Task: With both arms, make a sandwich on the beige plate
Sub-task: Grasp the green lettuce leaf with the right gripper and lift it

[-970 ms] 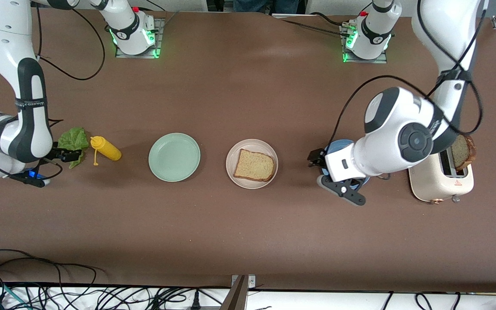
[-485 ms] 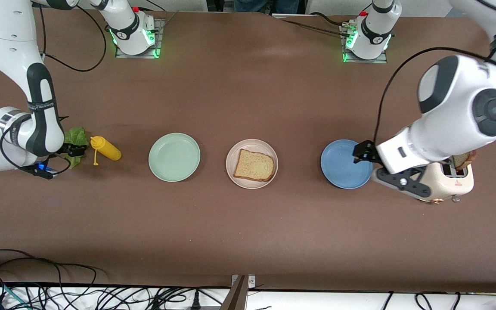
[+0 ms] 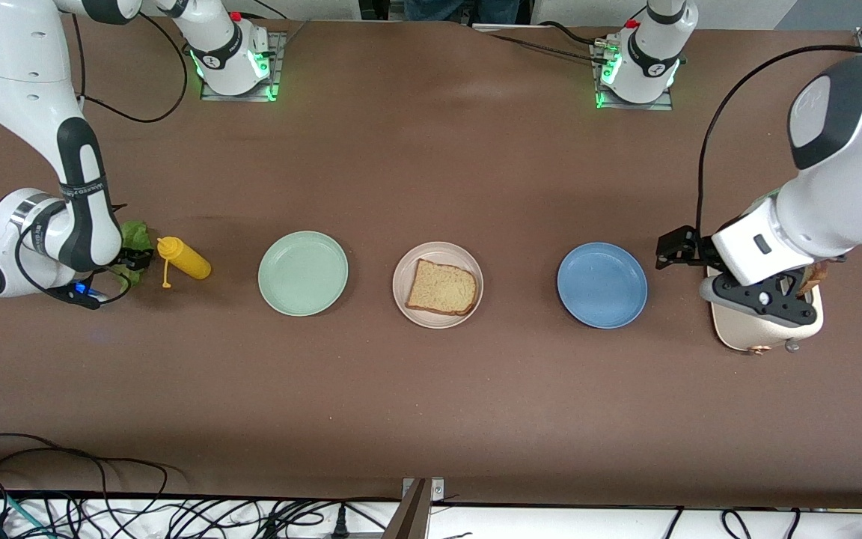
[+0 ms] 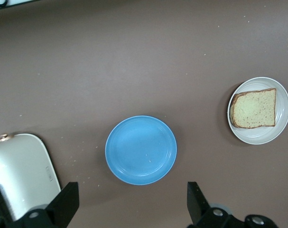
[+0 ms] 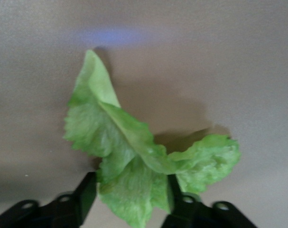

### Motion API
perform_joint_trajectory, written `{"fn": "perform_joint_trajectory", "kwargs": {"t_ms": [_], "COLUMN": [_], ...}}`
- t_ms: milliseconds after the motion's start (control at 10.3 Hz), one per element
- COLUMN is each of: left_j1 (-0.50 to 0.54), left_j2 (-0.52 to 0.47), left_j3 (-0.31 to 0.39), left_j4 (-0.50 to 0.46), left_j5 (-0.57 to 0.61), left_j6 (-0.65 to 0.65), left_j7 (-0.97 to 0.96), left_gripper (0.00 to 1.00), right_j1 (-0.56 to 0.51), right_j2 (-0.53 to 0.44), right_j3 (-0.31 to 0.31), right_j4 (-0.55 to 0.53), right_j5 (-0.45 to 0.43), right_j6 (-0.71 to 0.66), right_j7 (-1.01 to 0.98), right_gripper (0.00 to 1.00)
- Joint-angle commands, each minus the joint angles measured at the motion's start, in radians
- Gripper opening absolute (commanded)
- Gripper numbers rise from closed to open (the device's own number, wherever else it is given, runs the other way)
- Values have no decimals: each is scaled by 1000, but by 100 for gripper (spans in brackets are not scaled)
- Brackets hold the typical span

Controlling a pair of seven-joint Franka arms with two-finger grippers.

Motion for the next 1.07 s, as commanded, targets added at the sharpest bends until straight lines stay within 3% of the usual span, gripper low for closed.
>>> {"fn": "perform_joint_trajectory", "kwargs": {"t_ms": [0, 485, 970], "left_j1": [5, 0, 0], "left_j2": [-63, -88, -86], "left_j3": [21, 11, 15], "left_j4": [-16, -18, -18], "left_j5": [32, 76, 76], "left_j6": [-50, -67, -75], "left_j7": [-11, -22, -32], "left_gripper": [100, 100, 100], "right_j1": [7, 7, 11], "right_j2": [-11, -49, -55], "right_j3": [-3, -6, -3], "right_j4": [-9, 30, 350], "right_j5": [-12, -8, -11], "right_j6": [-8, -44, -381], "right_j7": [32, 34, 219], "right_gripper": [0, 0, 0]}}
